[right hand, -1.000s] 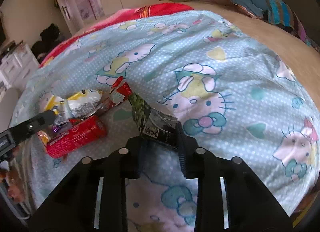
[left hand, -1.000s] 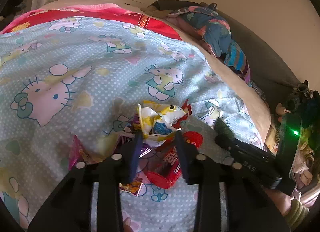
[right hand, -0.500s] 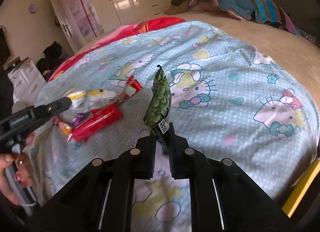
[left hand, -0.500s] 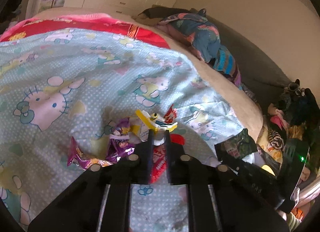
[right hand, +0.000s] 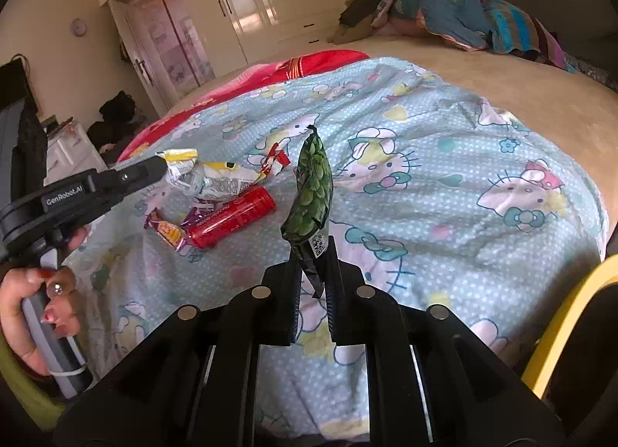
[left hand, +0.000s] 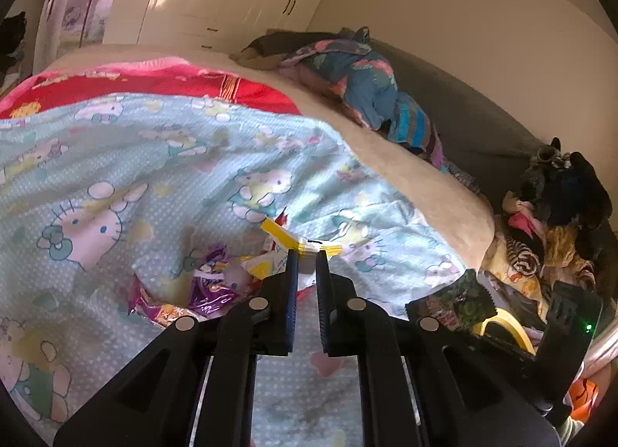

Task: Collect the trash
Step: 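Carry the green wrapper and snack bag over the yellow bin with both tools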

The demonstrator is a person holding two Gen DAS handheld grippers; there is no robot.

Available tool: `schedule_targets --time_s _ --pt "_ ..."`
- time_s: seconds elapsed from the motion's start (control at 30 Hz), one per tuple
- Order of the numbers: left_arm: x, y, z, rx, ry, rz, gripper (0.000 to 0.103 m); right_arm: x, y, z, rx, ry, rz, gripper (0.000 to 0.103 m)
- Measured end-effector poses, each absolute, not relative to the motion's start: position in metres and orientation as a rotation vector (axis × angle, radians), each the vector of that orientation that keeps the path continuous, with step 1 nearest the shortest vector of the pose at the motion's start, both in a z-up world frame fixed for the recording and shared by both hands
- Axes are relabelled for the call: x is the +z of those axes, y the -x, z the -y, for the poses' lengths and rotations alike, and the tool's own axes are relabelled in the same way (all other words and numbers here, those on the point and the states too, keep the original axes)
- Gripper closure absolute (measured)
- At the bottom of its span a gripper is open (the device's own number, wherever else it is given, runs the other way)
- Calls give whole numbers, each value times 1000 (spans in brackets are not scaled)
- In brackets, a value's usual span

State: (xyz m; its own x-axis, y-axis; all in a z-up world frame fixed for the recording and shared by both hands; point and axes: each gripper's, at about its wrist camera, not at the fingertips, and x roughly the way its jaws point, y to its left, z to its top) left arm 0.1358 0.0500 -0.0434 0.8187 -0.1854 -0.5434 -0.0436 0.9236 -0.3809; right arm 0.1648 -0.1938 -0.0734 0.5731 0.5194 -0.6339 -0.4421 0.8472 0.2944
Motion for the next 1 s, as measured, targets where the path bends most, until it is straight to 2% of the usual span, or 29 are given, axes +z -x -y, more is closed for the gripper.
schedule_targets --time_s 0.43,1.0 --pt "-4 -117 -11 -177 350 -556 94 -54 -147 230 512 -160 -736 96" --pt "7 -105 51 -313 274 -571 94 -38 -131 301 375 -249 -689 96"
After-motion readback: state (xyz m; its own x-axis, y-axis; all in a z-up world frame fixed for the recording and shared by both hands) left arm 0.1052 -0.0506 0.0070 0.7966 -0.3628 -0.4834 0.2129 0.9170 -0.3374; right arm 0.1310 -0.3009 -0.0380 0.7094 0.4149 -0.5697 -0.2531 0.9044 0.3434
